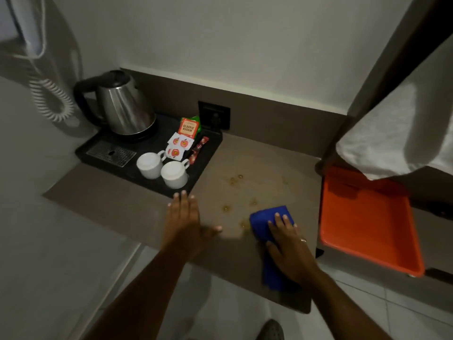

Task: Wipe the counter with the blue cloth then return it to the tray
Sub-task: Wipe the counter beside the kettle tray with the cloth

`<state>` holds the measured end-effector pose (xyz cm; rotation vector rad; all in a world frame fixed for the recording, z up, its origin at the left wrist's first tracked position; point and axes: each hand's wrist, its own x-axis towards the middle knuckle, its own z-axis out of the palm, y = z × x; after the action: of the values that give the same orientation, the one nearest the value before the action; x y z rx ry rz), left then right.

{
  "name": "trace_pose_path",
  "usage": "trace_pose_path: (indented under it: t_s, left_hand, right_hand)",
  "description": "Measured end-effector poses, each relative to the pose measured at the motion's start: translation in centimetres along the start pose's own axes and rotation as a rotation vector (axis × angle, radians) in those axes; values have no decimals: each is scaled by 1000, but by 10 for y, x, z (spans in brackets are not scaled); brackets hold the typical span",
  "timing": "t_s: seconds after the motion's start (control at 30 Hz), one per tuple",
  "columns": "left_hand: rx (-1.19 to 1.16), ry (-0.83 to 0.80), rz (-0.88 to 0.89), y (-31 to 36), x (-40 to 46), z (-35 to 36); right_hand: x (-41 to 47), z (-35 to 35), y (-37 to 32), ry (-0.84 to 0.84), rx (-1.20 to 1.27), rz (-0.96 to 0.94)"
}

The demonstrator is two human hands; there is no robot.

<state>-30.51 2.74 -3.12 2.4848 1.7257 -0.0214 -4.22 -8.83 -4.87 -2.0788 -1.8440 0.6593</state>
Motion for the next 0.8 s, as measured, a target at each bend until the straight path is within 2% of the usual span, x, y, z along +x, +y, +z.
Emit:
trace_pose_path:
  t_s: [0.1, 0.23, 0.47, 0.57, 0.73, 0.8]
  left_hand:
    - [-20, 14, -149, -32, -7, 13]
    - [-97, 20, -299, -41, 3, 26]
    - [-133, 47, -357, -45, 21, 51]
    - [-146, 60, -368, -44, 23, 55]
    - [-130, 50, -355, -44, 22, 52]
    - [-134, 56, -348, -46, 21, 53]
  right_hand:
    - [9, 21, -12, 80, -141, 111]
    - [16, 34, -20, 115, -243, 177]
    - [74, 21, -11, 140, -286, 265]
    - [63, 33, -18, 140, -293, 201]
    - [16, 32, -7, 4, -332, -25]
    - [18, 20, 5, 8, -317, -15]
